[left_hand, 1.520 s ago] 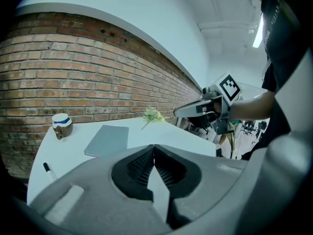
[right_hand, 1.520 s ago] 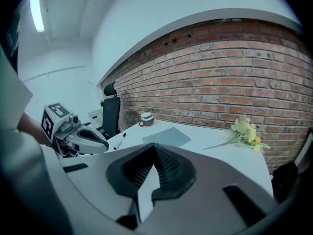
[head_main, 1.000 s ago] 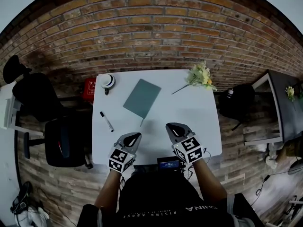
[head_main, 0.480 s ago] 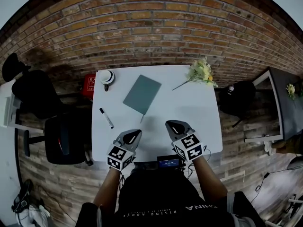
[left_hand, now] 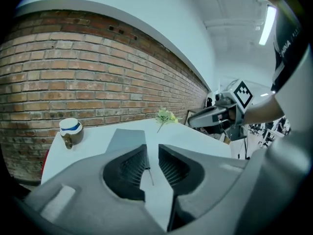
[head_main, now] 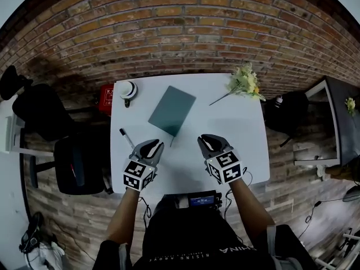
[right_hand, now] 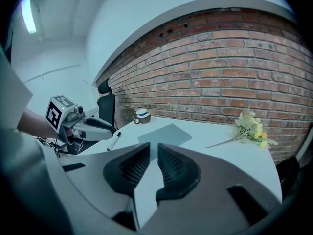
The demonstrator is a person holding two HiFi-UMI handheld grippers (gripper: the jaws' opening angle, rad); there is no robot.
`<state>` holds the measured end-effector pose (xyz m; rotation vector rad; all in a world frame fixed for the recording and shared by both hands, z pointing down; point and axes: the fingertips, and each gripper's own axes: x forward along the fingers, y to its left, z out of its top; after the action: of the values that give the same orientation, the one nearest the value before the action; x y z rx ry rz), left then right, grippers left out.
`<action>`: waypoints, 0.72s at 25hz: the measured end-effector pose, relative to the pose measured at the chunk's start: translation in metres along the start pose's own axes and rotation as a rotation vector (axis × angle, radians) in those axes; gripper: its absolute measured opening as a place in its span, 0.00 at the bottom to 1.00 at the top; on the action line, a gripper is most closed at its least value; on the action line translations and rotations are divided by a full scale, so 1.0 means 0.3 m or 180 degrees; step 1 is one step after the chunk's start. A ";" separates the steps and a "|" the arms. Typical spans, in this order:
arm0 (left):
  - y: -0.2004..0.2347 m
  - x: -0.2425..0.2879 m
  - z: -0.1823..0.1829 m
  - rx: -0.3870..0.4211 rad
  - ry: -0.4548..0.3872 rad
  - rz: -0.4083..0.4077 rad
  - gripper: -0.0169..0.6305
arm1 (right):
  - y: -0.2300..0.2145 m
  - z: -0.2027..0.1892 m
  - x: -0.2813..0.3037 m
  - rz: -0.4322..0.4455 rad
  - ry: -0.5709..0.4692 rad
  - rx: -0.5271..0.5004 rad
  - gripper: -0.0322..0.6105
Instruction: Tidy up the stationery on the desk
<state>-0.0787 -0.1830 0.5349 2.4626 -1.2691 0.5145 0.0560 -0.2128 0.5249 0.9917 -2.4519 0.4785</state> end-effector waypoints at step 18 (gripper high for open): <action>0.417 0.342 -0.198 -0.0059 0.0866 0.0375 0.39 | -0.056 -0.122 0.426 -0.0083 0.0464 0.0785 0.40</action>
<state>-0.1365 -0.2989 0.6487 2.2189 -1.3023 0.8322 -0.0038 -0.2787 0.6251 1.0437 -2.2855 0.8299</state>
